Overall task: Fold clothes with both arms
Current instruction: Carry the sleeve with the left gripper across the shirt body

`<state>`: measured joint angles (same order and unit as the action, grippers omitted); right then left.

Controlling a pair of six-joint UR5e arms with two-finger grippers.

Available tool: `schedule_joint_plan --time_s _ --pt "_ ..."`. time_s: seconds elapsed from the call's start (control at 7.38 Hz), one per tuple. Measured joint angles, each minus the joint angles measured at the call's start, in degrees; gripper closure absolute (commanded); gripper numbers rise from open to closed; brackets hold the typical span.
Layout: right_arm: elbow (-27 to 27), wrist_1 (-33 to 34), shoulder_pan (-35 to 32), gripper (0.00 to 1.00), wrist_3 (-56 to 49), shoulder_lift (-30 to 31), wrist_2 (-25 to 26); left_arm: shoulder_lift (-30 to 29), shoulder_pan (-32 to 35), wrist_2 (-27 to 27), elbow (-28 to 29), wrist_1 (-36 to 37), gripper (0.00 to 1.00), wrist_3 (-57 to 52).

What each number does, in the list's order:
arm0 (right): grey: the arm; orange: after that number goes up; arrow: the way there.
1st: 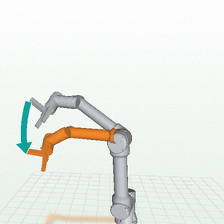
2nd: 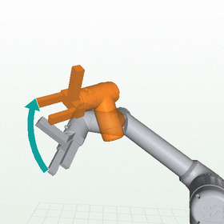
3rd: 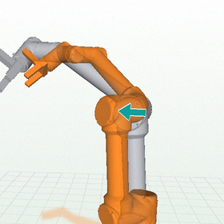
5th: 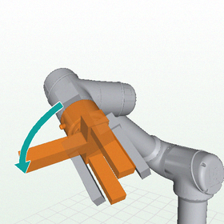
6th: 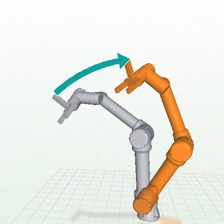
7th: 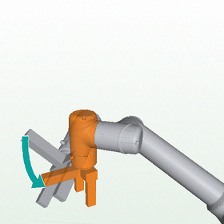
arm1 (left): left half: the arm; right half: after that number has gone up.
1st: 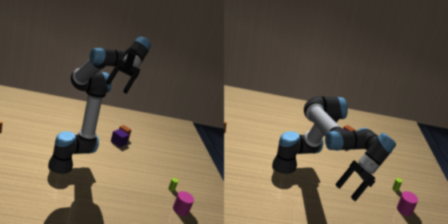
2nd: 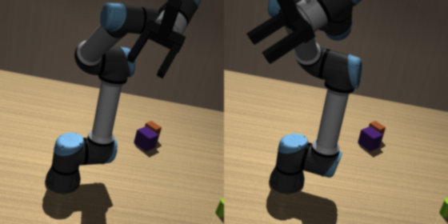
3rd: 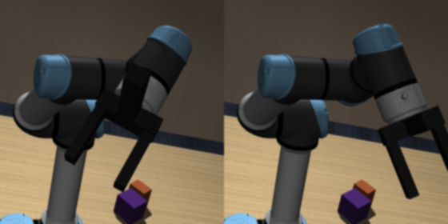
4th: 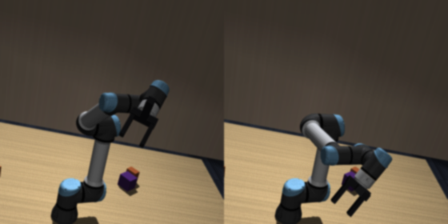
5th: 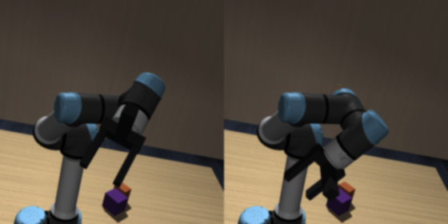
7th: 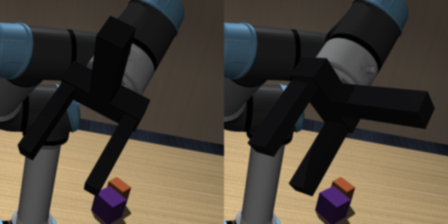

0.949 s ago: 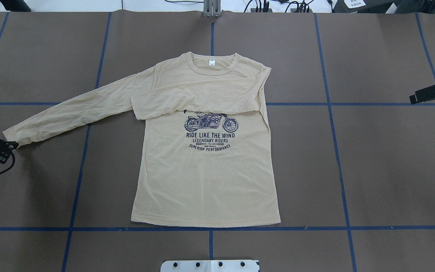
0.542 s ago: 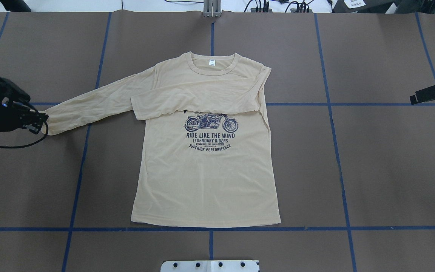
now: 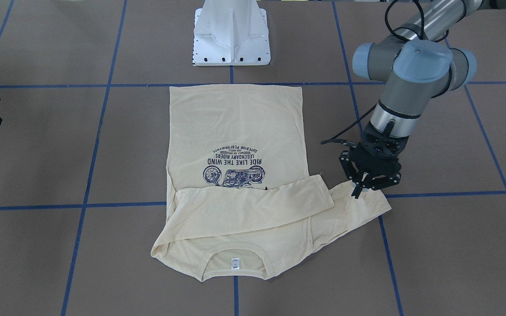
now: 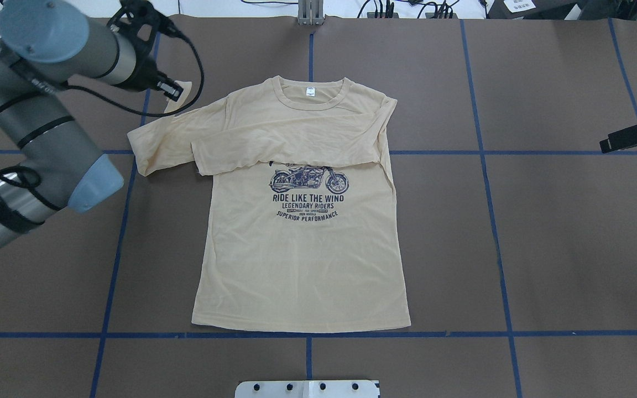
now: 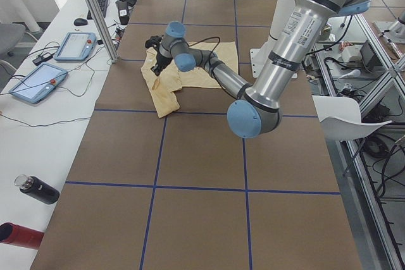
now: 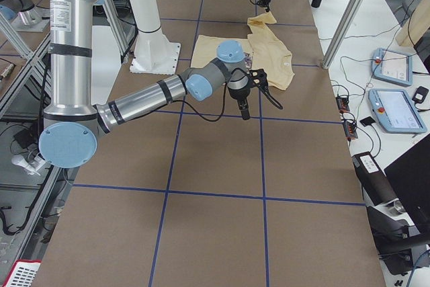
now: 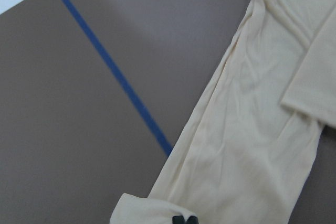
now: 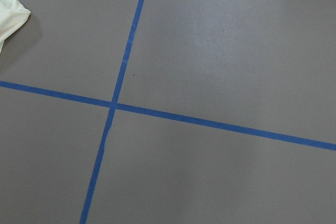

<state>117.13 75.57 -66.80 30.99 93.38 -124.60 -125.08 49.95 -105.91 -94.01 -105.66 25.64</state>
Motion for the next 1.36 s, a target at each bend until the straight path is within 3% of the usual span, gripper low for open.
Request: schedule_joint_plan --time_s 0.14,0.41,0.68,0.81,0.95,1.36 --pt "0.0 0.0 0.0 0.00 0.0 0.0 0.0 -6.8 -0.7 0.0 0.1 7.4 1.00 3.8" --pt "0.0 0.0 0.0 0.00 0.0 -0.1 0.0 -17.4 -4.5 1.2 3.6 14.9 1.00 13.3" --pt "0.0 0.0 0.0 0.00 0.1 -0.2 0.0 -28.9 -11.6 6.9 17.6 14.7 1.00 23.0" --pt "0.0 0.0 0.0 0.00 0.1 -0.2 0.0 -32.8 -14.6 8.7 24.3 12.2 0.60 26.6" --pt "0.0 0.0 0.0 0.00 0.1 -0.2 0.0 -36.2 -16.5 9.5 30.1 9.5 0.01 30.6" --pt "0.0 0.0 0.0 0.00 0.3 -0.3 0.0 -39.9 -19.1 9.9 38.6 -4.8 0.00 45.2"
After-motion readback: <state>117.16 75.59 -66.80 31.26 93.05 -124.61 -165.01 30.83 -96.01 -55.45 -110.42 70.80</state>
